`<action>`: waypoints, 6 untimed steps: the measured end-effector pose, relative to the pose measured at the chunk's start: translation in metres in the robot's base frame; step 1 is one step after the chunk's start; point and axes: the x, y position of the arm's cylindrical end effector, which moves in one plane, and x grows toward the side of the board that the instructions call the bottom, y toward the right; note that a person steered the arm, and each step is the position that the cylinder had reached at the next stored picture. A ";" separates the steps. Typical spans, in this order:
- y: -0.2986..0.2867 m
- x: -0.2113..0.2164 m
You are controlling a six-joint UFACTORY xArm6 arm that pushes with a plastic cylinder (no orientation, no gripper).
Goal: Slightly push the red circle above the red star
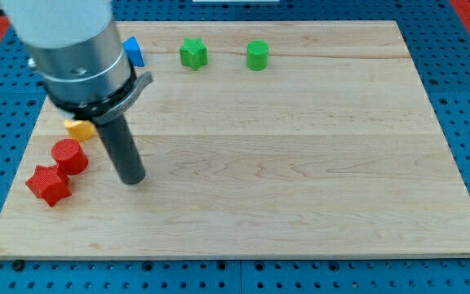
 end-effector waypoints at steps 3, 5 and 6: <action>-0.025 -0.011; -0.060 -0.011; -0.061 -0.011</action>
